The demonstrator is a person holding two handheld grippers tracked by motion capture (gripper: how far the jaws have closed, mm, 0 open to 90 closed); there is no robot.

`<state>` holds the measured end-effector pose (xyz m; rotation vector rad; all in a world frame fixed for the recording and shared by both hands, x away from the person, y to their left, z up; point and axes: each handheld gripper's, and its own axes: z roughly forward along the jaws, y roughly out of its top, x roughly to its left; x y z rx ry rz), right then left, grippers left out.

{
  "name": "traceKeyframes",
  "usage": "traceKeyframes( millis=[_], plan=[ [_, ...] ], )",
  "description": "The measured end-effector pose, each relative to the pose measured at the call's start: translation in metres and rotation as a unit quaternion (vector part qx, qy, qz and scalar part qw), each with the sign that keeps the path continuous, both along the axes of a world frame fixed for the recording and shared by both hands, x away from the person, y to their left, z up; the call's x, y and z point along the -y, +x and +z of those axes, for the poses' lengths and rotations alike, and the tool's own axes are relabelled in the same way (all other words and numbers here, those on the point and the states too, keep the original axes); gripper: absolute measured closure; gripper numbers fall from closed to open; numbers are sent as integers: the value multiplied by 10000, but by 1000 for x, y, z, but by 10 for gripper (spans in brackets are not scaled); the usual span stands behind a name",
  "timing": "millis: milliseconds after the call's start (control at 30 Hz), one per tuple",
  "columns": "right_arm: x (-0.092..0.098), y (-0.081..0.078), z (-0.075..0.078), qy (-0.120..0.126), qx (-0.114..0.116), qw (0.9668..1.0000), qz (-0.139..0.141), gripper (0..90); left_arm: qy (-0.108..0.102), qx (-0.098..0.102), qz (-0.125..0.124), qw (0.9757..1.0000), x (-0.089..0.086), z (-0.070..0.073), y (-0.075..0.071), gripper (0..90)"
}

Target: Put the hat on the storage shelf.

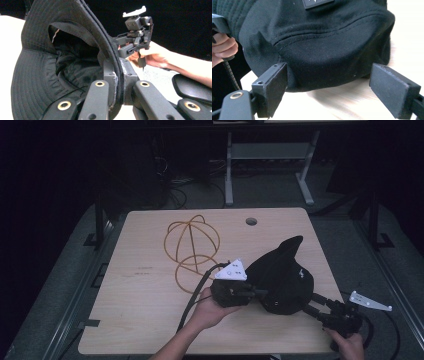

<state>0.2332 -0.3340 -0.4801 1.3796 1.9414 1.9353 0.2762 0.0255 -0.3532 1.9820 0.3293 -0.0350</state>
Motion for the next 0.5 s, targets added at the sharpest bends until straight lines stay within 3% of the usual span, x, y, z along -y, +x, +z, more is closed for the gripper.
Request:
traceKeyframes(
  millis=[167, 300, 333, 367, 400, 500],
  plan=[
    [-4, 5, -4, 62, -115, 9998, 158, 155, 14, 26, -67, 10000, 4, 0, 0, 850],
    [-8, 8, -3, 129, -142, 9994, 289, 222, 20, 36, -88, 10000, 5, -1, -1, 850],
    [-10, 11, -2, 123, -87, 9993, 341, 337, 11, 38, -71, 10000, 6, 0, -1, 850],
    [-10, 11, -2, 123, -87, 9993, 341, 337, 11, 38, -71, 10000, 6, 0, -1, 851],
    [-10, 12, -2, 210, -32, 9992, 340, 447, 2, 43, -52, 10000, 6, -1, 0, 851],
    [-13, 13, 0, 166, 19, 9993, 328, 613, 41, 49, -49, 10000, 6, -2, 0, 851]
  ],
)
